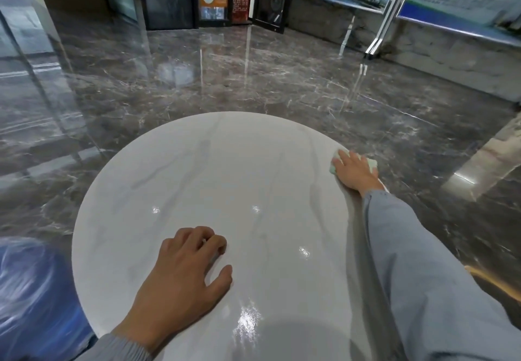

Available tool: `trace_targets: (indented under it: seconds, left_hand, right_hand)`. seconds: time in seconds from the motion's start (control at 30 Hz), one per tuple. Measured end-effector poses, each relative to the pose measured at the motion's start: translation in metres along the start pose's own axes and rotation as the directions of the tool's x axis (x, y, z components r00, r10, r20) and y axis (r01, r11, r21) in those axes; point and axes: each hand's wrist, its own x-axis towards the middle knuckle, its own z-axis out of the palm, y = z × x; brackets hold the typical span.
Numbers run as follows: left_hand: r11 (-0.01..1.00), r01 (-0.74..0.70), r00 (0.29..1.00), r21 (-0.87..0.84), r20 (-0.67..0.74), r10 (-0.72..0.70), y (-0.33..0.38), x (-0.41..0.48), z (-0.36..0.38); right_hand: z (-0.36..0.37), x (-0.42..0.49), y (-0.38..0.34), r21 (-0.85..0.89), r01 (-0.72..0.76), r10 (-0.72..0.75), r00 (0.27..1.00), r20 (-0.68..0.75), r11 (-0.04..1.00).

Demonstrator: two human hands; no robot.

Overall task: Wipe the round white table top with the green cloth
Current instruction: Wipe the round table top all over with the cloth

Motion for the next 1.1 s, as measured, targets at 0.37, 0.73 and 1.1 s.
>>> trace_targets:
  seconds: [0.37,0.73,1.1]
  left_hand:
    - [1.0,-0.008,1.0,0.006,-0.01,0.008,0.001,0.0,0.002]
    - [1.0,-0.02,0.999,0.005,-0.025,0.02,0.001,0.001,0.001]
    - [1.0,-0.021,1.0,-0.014,-0.011,0.021,0.003,0.0,-0.001]
  right_hand:
    - [0.046,-0.036,-0.21,-0.054,0.505,-0.491,0.856,0.164,0.862]
    - [0.036,-0.04,-0.186,-0.012,0.519,-0.512,0.847,0.145,0.855]
    - [0.01,-0.002,0.002,-0.006,-0.012,0.012,1.0,0.008,1.0]
